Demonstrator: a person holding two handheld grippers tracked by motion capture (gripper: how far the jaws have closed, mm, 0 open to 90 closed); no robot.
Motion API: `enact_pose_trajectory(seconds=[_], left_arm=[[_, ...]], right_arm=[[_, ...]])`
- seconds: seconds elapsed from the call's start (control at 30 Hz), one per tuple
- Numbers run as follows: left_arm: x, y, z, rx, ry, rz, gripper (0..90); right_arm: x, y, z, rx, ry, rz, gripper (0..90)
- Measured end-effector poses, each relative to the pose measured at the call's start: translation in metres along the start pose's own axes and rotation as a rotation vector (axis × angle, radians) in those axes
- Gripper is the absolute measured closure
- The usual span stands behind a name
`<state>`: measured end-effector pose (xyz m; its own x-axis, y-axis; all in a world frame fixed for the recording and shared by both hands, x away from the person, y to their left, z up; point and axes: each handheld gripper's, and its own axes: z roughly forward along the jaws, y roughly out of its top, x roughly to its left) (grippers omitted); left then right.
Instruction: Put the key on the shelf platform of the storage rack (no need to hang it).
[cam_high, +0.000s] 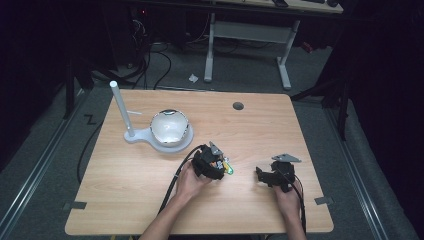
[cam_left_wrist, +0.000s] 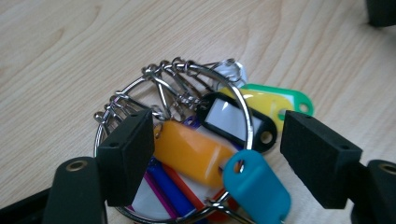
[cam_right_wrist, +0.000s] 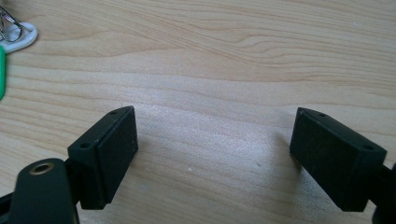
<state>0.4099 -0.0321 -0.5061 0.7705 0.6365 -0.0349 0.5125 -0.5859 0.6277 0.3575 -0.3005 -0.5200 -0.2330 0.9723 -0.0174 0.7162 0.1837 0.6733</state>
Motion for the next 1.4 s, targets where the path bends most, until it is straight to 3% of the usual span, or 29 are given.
enact_pose_trajectory(seconds=[0.07,0.23,0.4,0.9,1.4], left_arm=[[0.003,-0.002,0.006,0.021,-0.016,-0.016,27.2],[0.003,-0.001,0.007,0.001,0.008,-0.034,33.7],[0.006,-0.001,0.006,-0.013,0.014,-0.039,51.5],[0.006,-0.004,-0.001,-0.016,0.004,-0.029,53.8],[0.008,0.0,-0.028,-0.11,-0.025,-0.038,54.9]], right_arm=[[0.0,0.0,0.0,0.0,0.0,0.0,15.2],[0.0,0.0,0.0,0.0,0.0,0.0,15.2],[0.0,0.0,0.0,0.0,0.0,0.0,15.2],[0.0,0.0,0.0,0.0,0.0,0.0,15.2],[0.0,0.0,0.0,0.0,0.0,-0.001,15.2]])
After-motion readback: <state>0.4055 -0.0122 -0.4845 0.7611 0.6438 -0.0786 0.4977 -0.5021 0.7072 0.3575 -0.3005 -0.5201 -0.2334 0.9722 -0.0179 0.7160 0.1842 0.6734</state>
